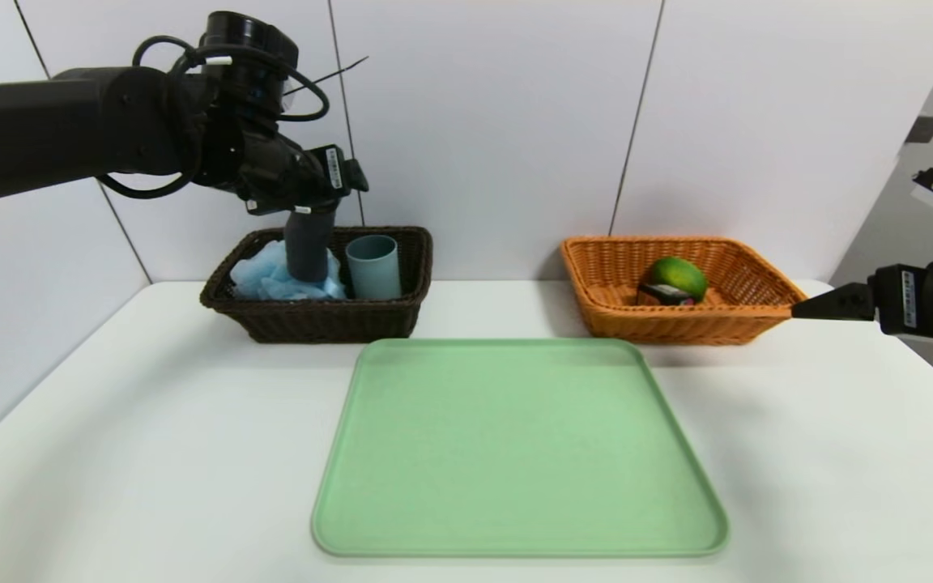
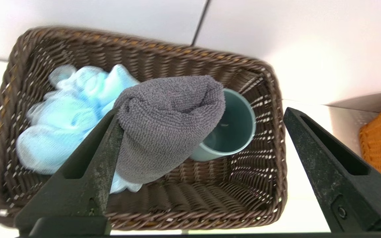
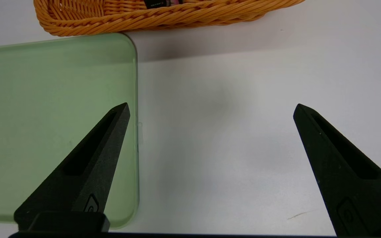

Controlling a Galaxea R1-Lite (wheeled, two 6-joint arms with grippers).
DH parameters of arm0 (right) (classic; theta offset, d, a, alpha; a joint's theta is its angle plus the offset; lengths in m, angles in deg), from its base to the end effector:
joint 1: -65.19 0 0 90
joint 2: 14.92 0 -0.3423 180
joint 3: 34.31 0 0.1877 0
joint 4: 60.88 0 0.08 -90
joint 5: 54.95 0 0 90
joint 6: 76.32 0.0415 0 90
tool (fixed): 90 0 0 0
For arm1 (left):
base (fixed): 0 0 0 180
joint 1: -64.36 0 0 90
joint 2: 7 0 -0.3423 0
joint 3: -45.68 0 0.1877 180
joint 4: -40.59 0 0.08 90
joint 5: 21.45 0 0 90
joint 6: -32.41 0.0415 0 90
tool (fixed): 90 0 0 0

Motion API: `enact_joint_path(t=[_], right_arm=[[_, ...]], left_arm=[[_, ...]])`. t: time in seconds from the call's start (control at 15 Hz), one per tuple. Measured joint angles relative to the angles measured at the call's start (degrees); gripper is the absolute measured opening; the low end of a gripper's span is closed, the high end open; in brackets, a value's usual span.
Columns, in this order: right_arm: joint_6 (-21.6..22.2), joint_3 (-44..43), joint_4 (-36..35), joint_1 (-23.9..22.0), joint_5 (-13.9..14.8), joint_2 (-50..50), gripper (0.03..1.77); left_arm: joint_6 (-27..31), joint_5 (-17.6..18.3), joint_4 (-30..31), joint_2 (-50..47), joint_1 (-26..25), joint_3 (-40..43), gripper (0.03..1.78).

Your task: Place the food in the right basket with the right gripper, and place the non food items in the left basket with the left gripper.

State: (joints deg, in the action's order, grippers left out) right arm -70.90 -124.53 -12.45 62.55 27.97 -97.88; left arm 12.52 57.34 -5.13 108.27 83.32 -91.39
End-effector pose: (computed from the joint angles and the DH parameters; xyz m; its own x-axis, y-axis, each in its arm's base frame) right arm 0.2354 -0.0057 0.2837 0.7519 0.0887 -0.6533 0.0154 0.9883 0.1519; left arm 0.4100 -0.1323 0.3303 0.9112 -0.1075 -0.3977 0.0112 0.9715 -0.2369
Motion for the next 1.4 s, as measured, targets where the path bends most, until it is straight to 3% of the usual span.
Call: enact_joint_path(t=[0.87,1.13,1.4], right_arm=[[-0.09,-0.09,-0.04,-0.01,-0.05,-0.96,1.71],[-0.09,-0.09,-0.09,0.07,-0.09,-1.43,1.71],[-0.02,-0.11,0.0,0.13,-0.02,-1.57,1.71]], left_arm=[[10.09,-0.22,4.39,2.73,1.96,0.05,1.69],[15.96,-4.94,4.92,3.22,1.96,0.07,1.69],[16.62,-5.14,7.63,3.06,1.96,0.05,1.69]])
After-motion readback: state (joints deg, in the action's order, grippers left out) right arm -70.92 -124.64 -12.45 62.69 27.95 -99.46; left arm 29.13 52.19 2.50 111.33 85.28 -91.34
